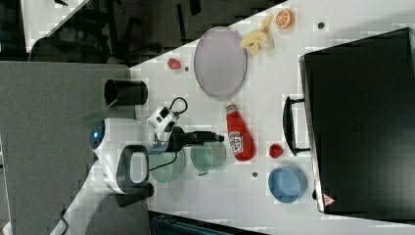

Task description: Pick Ketchup from the table and place it in strainer.

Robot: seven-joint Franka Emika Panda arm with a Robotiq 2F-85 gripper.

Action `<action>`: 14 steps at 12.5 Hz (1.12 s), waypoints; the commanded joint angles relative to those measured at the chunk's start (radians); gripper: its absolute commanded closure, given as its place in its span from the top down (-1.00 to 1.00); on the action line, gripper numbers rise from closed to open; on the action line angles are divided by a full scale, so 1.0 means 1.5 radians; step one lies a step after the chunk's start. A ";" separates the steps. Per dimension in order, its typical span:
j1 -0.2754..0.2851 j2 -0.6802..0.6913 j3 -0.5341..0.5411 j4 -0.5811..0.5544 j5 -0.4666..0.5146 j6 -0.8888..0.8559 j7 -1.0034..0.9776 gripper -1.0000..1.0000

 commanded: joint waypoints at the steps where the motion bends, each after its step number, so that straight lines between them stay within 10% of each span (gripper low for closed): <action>1: 0.001 -0.005 0.008 -0.031 0.004 0.093 -0.060 1.00; 14: 0.002 0.199 -0.001 -0.041 -0.005 0.259 -0.058 0.92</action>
